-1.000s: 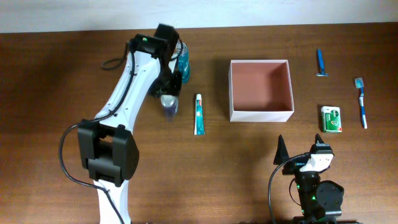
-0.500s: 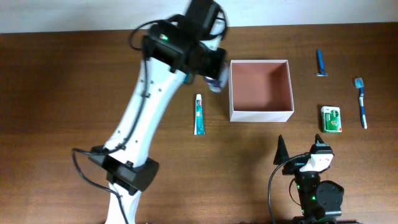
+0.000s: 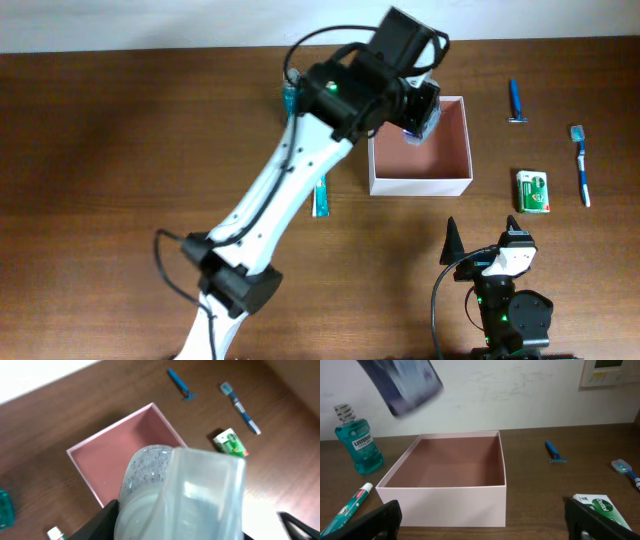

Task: Pack container
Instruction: 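Lift the soap bottle and carry it right into the pink box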

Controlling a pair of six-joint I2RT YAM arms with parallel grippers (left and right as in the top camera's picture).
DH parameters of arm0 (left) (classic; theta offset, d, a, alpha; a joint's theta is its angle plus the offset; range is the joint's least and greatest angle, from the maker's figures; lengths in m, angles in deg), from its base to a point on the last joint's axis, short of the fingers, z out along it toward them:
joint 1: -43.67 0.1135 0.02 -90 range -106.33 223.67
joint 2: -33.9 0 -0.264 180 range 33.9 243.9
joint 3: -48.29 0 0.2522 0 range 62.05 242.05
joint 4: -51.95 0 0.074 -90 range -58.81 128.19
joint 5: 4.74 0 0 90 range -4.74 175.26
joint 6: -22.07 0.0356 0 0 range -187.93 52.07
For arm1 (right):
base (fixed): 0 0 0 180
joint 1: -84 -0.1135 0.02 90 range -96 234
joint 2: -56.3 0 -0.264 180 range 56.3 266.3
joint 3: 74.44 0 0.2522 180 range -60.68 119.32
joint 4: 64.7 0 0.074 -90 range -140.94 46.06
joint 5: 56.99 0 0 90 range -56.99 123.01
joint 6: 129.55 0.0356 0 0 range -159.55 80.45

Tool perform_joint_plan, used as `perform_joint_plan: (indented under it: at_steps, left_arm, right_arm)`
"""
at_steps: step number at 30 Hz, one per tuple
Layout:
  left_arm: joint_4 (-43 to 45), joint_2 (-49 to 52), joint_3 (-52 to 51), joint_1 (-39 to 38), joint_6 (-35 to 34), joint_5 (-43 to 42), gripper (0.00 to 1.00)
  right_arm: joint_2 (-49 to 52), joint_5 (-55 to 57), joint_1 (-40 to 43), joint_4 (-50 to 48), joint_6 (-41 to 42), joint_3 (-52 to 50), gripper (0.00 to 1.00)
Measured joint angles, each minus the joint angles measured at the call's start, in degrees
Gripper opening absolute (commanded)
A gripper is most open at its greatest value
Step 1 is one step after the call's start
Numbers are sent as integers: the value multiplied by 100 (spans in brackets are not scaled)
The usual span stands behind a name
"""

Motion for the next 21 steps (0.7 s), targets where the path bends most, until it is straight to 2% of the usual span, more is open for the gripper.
perform_joint_plan:
  at_steps: [7, 13, 21]
  left_arm:
    - [63, 837, -2, 13, 0, 39, 36]
    - [149, 1154, -2, 13, 0, 50, 37]
    - [-50, 1353, -2, 17, -476, 695, 37]
  right_arm:
    - [0, 0, 0, 0, 0, 0, 99]
    - [0, 0, 0, 0, 0, 0, 99]
    - [0, 0, 0, 0, 0, 0, 99]
